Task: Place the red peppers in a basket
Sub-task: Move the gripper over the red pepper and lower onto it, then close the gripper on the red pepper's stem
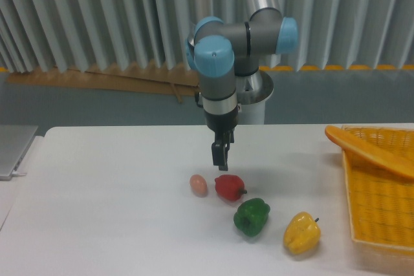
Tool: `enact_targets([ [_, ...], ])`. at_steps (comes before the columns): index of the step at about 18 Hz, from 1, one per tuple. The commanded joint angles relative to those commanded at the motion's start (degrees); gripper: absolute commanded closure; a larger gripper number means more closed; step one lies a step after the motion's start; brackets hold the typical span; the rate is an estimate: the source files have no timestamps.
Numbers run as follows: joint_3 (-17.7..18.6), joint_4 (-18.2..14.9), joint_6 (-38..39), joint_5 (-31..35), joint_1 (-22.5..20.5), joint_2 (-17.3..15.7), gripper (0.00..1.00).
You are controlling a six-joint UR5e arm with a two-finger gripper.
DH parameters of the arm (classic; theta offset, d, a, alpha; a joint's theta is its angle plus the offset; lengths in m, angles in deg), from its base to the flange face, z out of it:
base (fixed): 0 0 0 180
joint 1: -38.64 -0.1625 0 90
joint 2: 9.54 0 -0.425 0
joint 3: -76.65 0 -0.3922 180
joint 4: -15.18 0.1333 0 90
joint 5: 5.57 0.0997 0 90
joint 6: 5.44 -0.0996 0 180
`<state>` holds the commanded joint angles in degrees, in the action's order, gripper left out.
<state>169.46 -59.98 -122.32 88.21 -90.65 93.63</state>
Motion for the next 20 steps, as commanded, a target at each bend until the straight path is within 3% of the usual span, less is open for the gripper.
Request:
enact_targets([
  [2, -0.09, 0.97, 0.16, 0.35, 0.00, 1.50, 0.00],
  [12, 2.02, 1.06, -2.83, 6.33, -0.62, 1.24, 0.00],
  [20, 2.46, 4.66, -2.56, 6.33, -0.18, 2.91, 0.00],
])
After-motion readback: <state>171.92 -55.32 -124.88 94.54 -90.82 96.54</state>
